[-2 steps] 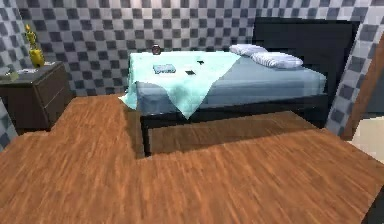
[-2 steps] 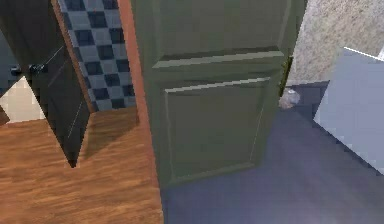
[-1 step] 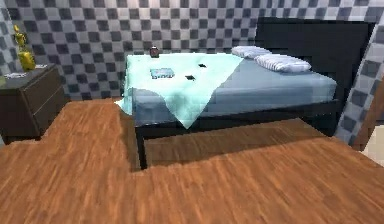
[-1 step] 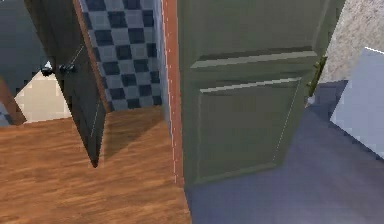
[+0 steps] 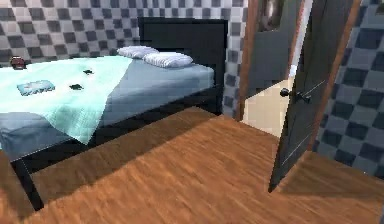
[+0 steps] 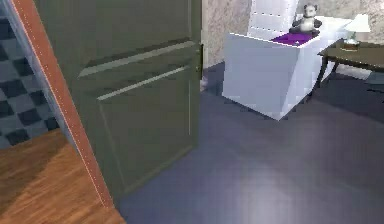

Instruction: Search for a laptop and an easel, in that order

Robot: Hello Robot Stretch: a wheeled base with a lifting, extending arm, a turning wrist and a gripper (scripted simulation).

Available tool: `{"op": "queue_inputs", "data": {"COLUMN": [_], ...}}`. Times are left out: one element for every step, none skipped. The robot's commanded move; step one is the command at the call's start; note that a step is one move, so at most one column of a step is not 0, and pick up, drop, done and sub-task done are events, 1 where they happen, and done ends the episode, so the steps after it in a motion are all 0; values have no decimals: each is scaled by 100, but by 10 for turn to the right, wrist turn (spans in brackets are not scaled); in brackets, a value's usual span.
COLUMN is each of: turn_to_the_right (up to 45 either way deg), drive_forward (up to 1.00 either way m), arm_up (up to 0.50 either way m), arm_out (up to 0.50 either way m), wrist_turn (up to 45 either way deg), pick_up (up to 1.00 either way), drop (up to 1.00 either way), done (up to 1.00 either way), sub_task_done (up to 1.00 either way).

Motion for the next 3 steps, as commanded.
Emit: {"op": "queue_inputs", "data": {"turn_to_the_right": [0,0,420], "drive_forward": [100,45,0], "arm_up": [0,0,0], "arm_out": [0,0,0], "wrist_turn": [0,0,0], "pick_up": [0,0,0], "drop": [0,0,0], "done": [0,0,0], "sub_task_done": [0,0,0]}}
